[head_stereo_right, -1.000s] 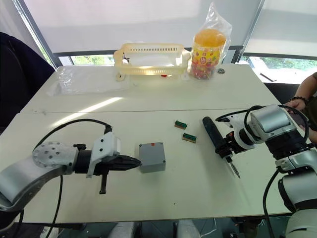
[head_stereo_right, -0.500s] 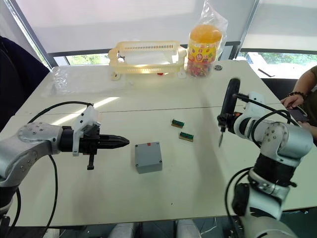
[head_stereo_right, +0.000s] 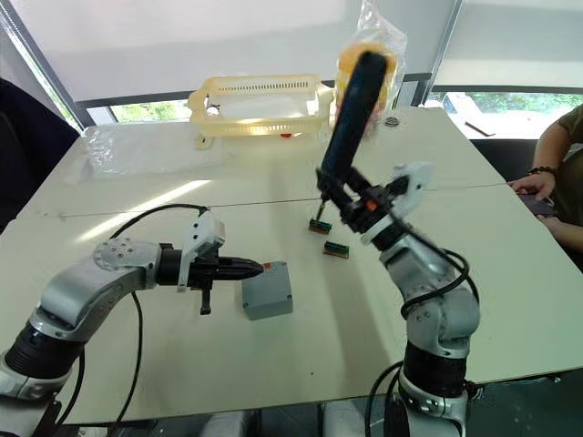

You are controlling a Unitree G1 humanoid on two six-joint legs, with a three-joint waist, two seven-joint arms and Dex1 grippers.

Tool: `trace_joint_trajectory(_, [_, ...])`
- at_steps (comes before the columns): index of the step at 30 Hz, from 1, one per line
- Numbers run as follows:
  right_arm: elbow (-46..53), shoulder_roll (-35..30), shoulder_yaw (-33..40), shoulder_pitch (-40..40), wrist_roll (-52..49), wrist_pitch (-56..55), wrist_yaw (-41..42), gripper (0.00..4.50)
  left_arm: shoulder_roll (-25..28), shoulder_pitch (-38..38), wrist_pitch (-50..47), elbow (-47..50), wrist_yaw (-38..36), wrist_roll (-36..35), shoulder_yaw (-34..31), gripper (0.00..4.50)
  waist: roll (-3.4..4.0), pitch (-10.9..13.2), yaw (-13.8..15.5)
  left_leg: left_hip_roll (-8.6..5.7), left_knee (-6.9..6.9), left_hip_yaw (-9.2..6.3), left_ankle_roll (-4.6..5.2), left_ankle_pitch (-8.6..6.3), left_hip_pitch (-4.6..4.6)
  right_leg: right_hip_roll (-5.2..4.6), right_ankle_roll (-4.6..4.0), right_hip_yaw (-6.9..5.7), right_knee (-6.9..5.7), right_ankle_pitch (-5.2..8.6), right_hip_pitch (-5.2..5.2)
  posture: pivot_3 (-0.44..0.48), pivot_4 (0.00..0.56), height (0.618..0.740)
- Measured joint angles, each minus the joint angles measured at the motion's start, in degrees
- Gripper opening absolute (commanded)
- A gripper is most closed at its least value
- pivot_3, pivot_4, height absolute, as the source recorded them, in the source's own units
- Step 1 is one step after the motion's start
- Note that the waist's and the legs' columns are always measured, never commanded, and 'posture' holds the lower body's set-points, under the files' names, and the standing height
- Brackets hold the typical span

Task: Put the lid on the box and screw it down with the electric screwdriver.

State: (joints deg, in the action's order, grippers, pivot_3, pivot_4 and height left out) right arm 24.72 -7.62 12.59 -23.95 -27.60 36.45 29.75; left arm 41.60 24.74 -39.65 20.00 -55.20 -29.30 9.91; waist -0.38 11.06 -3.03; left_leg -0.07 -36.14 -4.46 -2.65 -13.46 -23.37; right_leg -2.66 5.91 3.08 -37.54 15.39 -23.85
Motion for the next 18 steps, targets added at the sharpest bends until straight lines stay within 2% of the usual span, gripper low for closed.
trace_joint_trajectory(10, [-1.3, -2.5, -8.1, 5.1, 0.3, -6.9, 3.7, 1.76, -0.1, -5.5, 2.6, 3.3, 2.2, 4.0, 0.6, 0.00, -0.01, 0.0, 0.6, 0.00, 0.00, -0.04, -0.01, 0.00, 0.04, 0.01, 0.00, -0.01, 0.00, 0.00, 0.05, 0.000, 0.150, 0.740])
trace_joint_trajectory(18, [-1.4, -2.5, -12.6, 5.7, 0.3, -8.8, 4.3, 1.76, -1.4, -5.7, 6.3, 2.5, 2.5, 6.6, 2.2, 0.00, -0.03, 0.0, 0.7, 0.00, -0.03, -0.05, -0.01, 0.00, 0.07, 0.01, 0.00, -0.03, 0.00, 0.00, 0.11, 0.000, 0.150, 0.740])
